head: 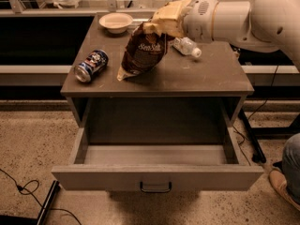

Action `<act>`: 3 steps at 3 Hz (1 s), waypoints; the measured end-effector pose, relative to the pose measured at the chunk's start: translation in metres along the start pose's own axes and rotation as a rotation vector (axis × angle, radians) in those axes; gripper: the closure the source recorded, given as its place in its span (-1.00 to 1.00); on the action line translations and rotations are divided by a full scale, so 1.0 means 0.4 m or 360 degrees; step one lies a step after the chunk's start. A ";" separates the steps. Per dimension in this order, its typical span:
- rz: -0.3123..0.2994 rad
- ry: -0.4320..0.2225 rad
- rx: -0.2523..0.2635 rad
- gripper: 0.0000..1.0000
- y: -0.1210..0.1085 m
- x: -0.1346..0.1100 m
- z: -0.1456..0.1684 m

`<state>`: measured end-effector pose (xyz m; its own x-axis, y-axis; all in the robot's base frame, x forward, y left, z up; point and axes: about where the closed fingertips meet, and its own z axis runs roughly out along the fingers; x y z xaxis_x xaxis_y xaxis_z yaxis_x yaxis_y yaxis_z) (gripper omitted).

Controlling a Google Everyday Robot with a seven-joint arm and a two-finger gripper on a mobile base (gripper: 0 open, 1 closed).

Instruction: Pick brown chip bag from top drawer and place on counter

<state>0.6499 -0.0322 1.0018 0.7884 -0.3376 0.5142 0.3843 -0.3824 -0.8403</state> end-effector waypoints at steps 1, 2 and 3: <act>-0.0036 0.0050 -0.0116 1.00 0.062 -0.021 -0.007; -0.0034 0.0038 -0.0111 0.46 0.061 -0.029 0.004; -0.0035 0.0032 -0.0109 0.00 0.059 -0.032 0.009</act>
Offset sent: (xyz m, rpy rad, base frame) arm 0.0018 -0.0087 -0.0215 -0.0504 -0.0077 -0.0555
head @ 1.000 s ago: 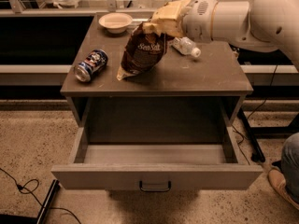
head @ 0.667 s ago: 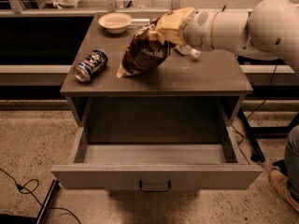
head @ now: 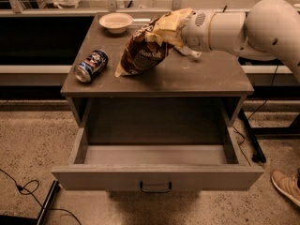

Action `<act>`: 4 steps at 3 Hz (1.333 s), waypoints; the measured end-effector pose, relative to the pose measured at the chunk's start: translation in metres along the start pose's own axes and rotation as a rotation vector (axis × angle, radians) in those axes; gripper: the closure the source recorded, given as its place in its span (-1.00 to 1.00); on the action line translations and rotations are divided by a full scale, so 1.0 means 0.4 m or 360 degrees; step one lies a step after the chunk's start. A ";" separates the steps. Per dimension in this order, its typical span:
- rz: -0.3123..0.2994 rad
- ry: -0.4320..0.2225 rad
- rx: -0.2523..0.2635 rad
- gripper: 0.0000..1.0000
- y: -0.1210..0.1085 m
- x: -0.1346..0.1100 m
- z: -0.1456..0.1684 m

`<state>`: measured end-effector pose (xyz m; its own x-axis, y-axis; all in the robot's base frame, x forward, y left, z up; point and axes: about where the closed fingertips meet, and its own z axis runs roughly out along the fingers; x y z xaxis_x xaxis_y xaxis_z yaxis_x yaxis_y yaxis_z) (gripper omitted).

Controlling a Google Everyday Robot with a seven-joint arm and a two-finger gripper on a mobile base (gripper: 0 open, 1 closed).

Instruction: Pick brown chip bag from top drawer and place on counter

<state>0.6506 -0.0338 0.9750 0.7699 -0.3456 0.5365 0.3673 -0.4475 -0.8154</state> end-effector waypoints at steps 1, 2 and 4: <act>-0.0001 -0.0006 0.0003 -0.47 -0.003 -0.003 0.005; -0.0014 -0.0014 -0.0015 -1.00 -0.012 -0.004 0.003; -0.0123 0.0060 -0.0308 -1.00 -0.040 0.028 -0.120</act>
Offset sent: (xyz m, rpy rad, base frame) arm -0.0003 0.0023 -0.0001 -0.0001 0.0002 0.0038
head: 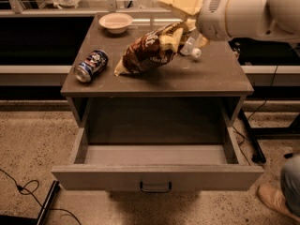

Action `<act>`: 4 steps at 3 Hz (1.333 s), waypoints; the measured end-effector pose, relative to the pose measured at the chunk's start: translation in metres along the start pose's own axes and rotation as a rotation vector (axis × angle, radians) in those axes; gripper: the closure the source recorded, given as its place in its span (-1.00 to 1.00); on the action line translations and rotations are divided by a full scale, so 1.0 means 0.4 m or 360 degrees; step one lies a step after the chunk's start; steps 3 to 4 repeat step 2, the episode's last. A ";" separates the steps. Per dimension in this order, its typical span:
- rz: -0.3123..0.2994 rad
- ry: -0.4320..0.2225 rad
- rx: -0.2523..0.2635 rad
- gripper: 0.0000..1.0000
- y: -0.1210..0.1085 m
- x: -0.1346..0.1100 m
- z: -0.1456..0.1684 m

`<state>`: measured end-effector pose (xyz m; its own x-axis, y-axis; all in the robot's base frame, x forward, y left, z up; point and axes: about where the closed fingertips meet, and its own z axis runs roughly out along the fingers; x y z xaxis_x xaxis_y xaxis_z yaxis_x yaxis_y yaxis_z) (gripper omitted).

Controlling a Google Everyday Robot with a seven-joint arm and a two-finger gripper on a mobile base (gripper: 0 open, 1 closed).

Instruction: Pick brown chip bag from top drawer and place on counter

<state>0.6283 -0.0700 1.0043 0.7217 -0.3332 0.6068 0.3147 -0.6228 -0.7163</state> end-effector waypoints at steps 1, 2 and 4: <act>0.0075 0.0121 -0.0005 -1.00 0.017 0.031 -0.086; 0.0093 0.0136 -0.0004 -1.00 0.022 0.034 -0.102; 0.0093 0.0136 -0.0004 -1.00 0.022 0.034 -0.102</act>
Offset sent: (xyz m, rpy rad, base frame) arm -0.0086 -0.0296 0.0126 0.0383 -0.0139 -0.0668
